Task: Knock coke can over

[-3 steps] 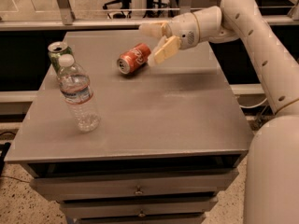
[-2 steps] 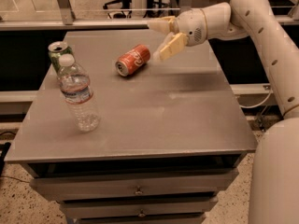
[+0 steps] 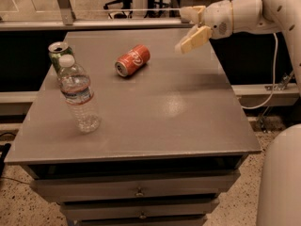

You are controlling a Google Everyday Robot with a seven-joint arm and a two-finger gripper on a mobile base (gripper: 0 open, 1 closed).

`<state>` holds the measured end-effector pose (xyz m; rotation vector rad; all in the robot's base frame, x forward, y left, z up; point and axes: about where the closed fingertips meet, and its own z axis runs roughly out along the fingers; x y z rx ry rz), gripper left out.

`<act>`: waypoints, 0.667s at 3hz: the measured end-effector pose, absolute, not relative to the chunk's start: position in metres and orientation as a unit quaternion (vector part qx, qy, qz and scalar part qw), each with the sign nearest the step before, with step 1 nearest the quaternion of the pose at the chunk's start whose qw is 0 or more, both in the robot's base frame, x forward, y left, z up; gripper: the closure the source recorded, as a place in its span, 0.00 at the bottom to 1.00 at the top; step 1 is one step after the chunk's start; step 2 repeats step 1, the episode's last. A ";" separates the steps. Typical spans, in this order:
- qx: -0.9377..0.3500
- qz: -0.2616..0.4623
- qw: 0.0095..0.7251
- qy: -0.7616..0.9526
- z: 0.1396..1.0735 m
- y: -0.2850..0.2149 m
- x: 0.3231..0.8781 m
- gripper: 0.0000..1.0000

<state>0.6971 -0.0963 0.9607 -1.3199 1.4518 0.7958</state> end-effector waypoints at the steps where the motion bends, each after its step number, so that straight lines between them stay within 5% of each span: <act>1: -0.542 0.323 0.492 0.599 0.961 -0.099 0.699 0.00; 2: -0.542 0.323 0.492 0.599 0.961 -0.099 0.699 0.00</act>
Offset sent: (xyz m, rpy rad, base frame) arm 0.0000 0.0000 0.0000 0.0000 0.0000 0.0000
